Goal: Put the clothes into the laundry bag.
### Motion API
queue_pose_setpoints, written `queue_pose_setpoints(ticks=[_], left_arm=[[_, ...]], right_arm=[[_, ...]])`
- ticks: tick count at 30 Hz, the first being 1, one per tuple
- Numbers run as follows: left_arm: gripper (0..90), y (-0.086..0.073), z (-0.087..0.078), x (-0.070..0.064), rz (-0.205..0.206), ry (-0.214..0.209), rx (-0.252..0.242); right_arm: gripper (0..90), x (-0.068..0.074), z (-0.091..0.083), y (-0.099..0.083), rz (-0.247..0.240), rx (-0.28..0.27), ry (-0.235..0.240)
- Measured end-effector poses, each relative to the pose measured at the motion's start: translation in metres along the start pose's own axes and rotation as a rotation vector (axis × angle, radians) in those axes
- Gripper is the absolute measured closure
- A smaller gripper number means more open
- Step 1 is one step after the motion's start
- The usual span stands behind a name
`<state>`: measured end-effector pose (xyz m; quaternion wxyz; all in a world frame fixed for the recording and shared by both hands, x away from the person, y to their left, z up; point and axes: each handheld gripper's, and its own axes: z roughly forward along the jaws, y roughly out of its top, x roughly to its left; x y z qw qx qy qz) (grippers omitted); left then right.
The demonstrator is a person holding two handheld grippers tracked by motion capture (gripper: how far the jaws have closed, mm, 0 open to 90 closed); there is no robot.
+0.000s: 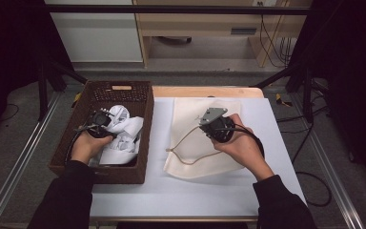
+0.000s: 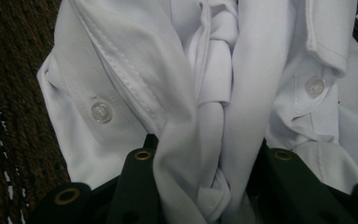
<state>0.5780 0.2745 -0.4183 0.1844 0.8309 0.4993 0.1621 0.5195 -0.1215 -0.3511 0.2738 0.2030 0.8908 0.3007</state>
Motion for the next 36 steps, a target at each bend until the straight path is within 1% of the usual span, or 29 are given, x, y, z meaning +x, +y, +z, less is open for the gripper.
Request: queue_pose_setpoints(ticks=[2,3,4,5,6,7,8,9,10,11,13,14,17,18,19,20,22,23,24,25,30,31,36], left_arm=[[68.7,0.000,-0.001,0.000,-0.002,0.000,-0.007],[68.7,0.000,-0.002,0.001,0.002,0.005,-0.017],[69.3,0.001,-0.006,0.002,0.000,0.017,-0.044],[69.5,0.001,-0.006,0.002,0.000,0.017,-0.044],[69.6,0.001,-0.012,0.004,-0.006,0.029,-0.080],[69.6,0.001,-0.012,0.004,-0.006,0.029,-0.080],[69.7,0.002,-0.019,0.007,-0.008,0.032,-0.117],[69.7,0.003,-0.024,0.008,-0.016,0.035,-0.141],[69.7,0.003,-0.024,0.008,-0.016,0.035,-0.141],[69.7,0.004,-0.032,0.009,-0.010,0.044,-0.173],[69.7,0.006,-0.042,0.008,0.007,0.058,-0.201],[69.7,0.008,-0.057,0.007,0.019,0.069,-0.243],[69.7,0.011,-0.081,0.004,0.031,0.060,-0.311],[69.7,0.011,-0.081,0.004,0.031,0.060,-0.311],[69.7,0.012,-0.089,0.002,0.036,0.057,-0.331],[69.6,0.014,-0.103,-0.001,0.048,0.053,-0.368],[69.6,0.016,-0.113,-0.004,0.062,0.048,-0.377],[69.6,0.016,-0.113,-0.004,0.062,0.048,-0.377],[69.7,0.018,-0.119,-0.007,0.080,0.053,-0.383],[69.6,0.018,-0.121,-0.009,0.085,0.050,-0.385],[69.7,0.020,-0.125,-0.012,0.095,0.040,-0.393],[69.6,0.020,-0.127,-0.014,0.099,0.036,-0.402],[69.6,0.019,-0.134,-0.022,0.126,0.025,-0.418]], right_arm=[[88.1,-0.001,0.000,0.000,0.006,-0.005,0.003],[88.1,-0.001,0.000,0.000,0.006,-0.005,0.003],[88.1,-0.003,0.001,0.001,0.009,-0.008,0.011],[88.1,-0.003,0.001,0.001,0.009,-0.008,0.011],[88.1,-0.004,0.001,0.001,0.009,-0.006,0.010],[88.1,-0.004,0.001,0.001,0.009,-0.006,0.010],[88.1,-0.004,0.001,0.000,0.010,-0.004,0.011],[88.2,-0.004,0.001,0.000,0.010,-0.003,0.014],[88.2,-0.004,0.001,0.000,0.010,-0.003,0.014],[88.2,-0.005,0.001,-0.001,0.008,-0.005,0.013],[88.2,-0.006,0.002,-0.001,0.012,-0.002,0.013],[88.2,-0.008,0.003,-0.002,0.021,0.000,0.016],[88.2,-0.011,0.004,-0.003,0.032,-0.001,0.025],[88.3,-0.011,0.004,-0.003,0.038,-0.004,0.029],[88.3,-0.011,0.004,-0.003,0.038,-0.004,0.029],[88.3,-0.012,0.005,-0.002,0.044,-0.004,0.034],[88.4,-0.013,0.005,-0.002,0.045,-0.005,0.041],[88.4,-0.013,0.005,-0.002,0.045,-0.005,0.041],[88.4,-0.014,0.005,-0.001,0.044,-0.002,0.042],[88.4,-0.015,0.005,-0.001,0.042,-0.002,0.042],[88.4,-0.018,0.006,-0.001,0.055,-0.007,0.054],[88.4,-0.018,0.006,-0.001,0.054,-0.008,0.056],[88.5,-0.020,0.006,0.000,0.058,-0.006,0.059]])
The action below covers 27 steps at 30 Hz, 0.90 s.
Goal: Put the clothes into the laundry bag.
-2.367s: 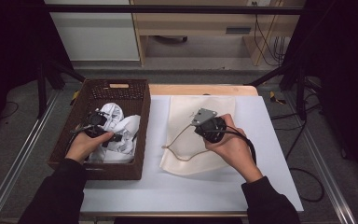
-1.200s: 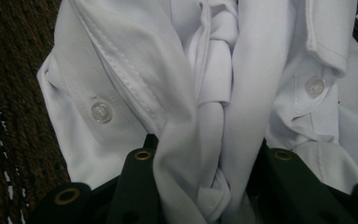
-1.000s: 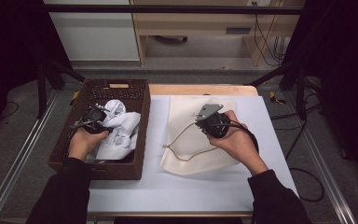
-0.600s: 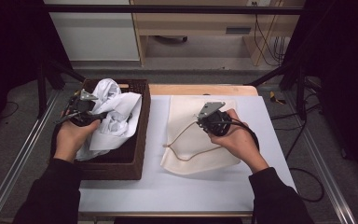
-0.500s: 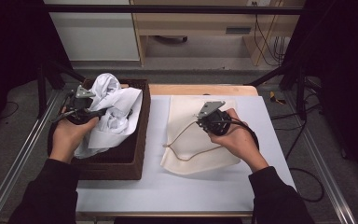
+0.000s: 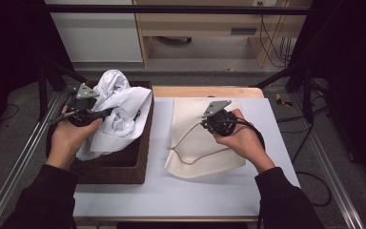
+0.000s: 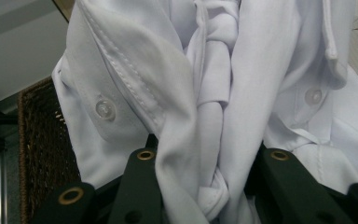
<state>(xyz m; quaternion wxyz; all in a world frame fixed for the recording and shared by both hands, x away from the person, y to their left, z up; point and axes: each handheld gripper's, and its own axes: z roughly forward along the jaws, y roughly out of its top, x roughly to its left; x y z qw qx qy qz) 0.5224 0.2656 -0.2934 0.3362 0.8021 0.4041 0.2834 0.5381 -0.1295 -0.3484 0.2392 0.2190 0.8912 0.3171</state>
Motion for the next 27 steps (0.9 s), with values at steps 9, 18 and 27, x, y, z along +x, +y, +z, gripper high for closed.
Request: queue_pose_setpoints(ticks=[9,18,27], left_arm=[[69.5,0.006,-0.021,-0.017,0.061,-0.028,-0.022],[69.4,0.013,-0.038,-0.039,0.107,-0.078,-0.049],[69.2,0.016,-0.048,-0.083,0.170,-0.205,-0.074]], right_arm=[[88.5,-0.003,-0.001,-0.001,0.009,-0.002,0.015],[88.5,-0.006,-0.001,-0.001,0.027,-0.013,0.029],[88.5,-0.010,-0.002,-0.003,0.049,-0.023,0.045]])
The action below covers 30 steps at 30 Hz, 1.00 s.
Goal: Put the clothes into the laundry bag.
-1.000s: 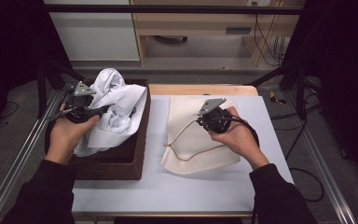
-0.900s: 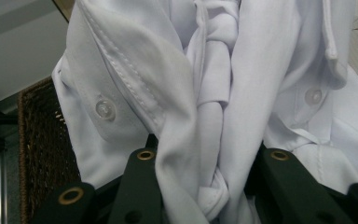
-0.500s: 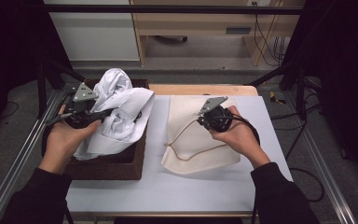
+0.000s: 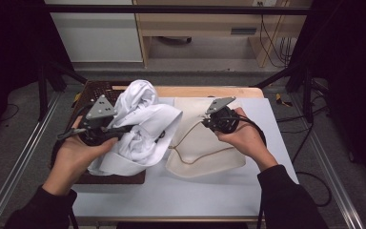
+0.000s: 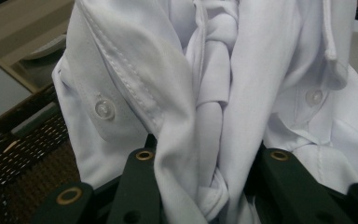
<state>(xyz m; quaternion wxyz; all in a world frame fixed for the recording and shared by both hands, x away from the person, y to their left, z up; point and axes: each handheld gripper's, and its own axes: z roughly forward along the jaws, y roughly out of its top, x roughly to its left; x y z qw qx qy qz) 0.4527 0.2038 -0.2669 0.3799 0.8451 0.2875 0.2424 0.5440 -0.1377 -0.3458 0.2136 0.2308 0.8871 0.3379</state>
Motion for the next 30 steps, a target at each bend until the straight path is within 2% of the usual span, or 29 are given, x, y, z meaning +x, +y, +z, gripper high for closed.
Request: queue_pose_setpoints(ticks=[1,3,4,5,8,9,10,12,13,14,18,24,30], left_arm=[[69.2,0.001,0.002,-0.009,0.022,-0.022,0.002],[69.2,0.002,0.002,-0.013,0.029,-0.036,0.003],[69.2,0.002,0.005,-0.022,0.030,-0.059,-0.001],[69.2,0.002,0.005,-0.022,0.030,-0.059,-0.001],[69.2,0.003,0.009,-0.039,0.057,-0.102,0.006],[69.2,0.003,0.009,-0.039,0.057,-0.102,0.006],[69.2,0.004,0.013,-0.049,0.065,-0.128,0.008],[69.1,0.005,0.015,-0.054,0.074,-0.140,0.014],[69.1,0.006,0.019,-0.063,0.093,-0.156,0.023],[69.1,0.007,0.022,-0.067,0.103,-0.167,0.026],[69.1,0.008,0.029,-0.077,0.114,-0.194,0.033],[69.0,0.006,0.042,-0.102,0.145,-0.251,0.049],[69.0,0.006,0.051,-0.116,0.160,-0.278,0.062]], right_arm=[[88.5,-0.001,-0.001,0.000,0.006,-0.001,-0.001],[88.5,-0.001,-0.001,0.000,0.007,-0.001,0.003],[88.5,-0.002,-0.002,-0.001,0.014,-0.004,0.004],[88.5,-0.002,-0.002,-0.001,0.014,-0.004,0.004],[88.5,-0.003,-0.002,-0.001,0.019,-0.006,0.012],[88.5,-0.003,-0.002,-0.001,0.019,-0.006,0.012],[88.5,-0.004,-0.002,-0.001,0.023,-0.009,0.016],[88.5,-0.004,-0.003,-0.001,0.027,-0.009,0.018],[88.5,-0.004,-0.003,0.000,0.029,-0.010,0.017],[88.5,-0.005,-0.004,0.000,0.029,-0.009,0.020],[88.5,-0.006,-0.007,0.000,0.030,-0.016,0.019],[88.6,-0.011,-0.012,-0.001,0.036,-0.024,0.014],[88.6,-0.012,-0.015,-0.002,0.039,-0.030,0.011]])
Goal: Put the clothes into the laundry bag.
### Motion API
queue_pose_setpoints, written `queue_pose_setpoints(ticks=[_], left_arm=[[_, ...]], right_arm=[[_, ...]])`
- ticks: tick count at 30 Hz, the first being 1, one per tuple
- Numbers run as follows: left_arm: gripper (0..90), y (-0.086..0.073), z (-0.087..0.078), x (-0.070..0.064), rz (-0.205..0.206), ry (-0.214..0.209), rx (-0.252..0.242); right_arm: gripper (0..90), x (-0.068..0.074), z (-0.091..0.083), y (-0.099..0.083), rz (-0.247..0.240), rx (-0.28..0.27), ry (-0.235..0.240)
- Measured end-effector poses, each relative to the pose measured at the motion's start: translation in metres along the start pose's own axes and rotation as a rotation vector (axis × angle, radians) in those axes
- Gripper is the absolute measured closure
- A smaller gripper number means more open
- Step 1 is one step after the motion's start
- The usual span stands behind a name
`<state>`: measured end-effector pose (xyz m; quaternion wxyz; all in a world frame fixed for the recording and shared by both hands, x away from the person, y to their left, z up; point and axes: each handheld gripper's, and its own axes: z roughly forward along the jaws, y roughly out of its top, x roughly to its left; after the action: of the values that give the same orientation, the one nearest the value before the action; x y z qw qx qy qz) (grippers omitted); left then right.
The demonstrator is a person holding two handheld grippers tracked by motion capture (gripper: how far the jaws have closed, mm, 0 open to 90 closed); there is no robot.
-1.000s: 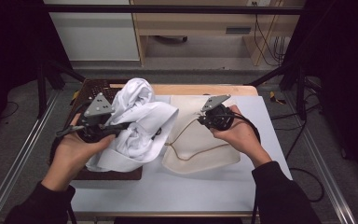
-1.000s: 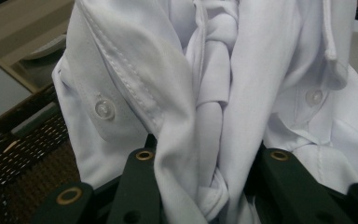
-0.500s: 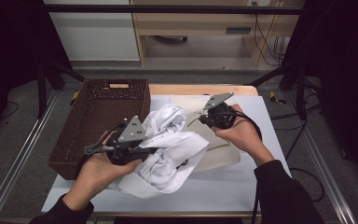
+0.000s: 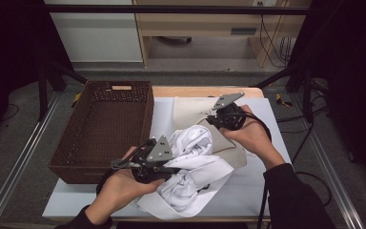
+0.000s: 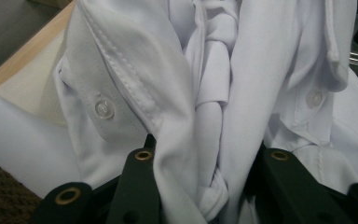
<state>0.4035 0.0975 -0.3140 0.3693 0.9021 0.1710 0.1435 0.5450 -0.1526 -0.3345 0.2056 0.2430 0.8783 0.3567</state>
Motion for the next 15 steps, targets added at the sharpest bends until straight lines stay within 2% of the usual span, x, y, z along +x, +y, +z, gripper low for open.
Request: queue_pose_setpoints(ticks=[5,9,10,14,15], left_arm=[[68.9,0.003,0.019,-0.003,-0.004,-0.017,0.027],[68.9,0.005,0.028,-0.003,0.007,-0.018,0.032],[68.9,0.006,0.034,-0.004,-0.008,-0.045,0.033],[68.9,0.007,0.044,-0.001,-0.022,-0.057,0.037],[68.8,0.008,0.051,0.002,-0.040,-0.062,0.036]], right_arm=[[88.6,0.003,-0.005,0.004,-0.015,-0.013,-0.015],[88.6,0.005,-0.010,0.006,-0.031,-0.023,-0.017],[88.6,0.005,-0.011,0.007,-0.031,-0.028,-0.019],[88.6,0.005,-0.015,0.008,-0.035,-0.037,-0.020],[88.6,0.005,-0.016,0.008,-0.034,-0.039,-0.022]])
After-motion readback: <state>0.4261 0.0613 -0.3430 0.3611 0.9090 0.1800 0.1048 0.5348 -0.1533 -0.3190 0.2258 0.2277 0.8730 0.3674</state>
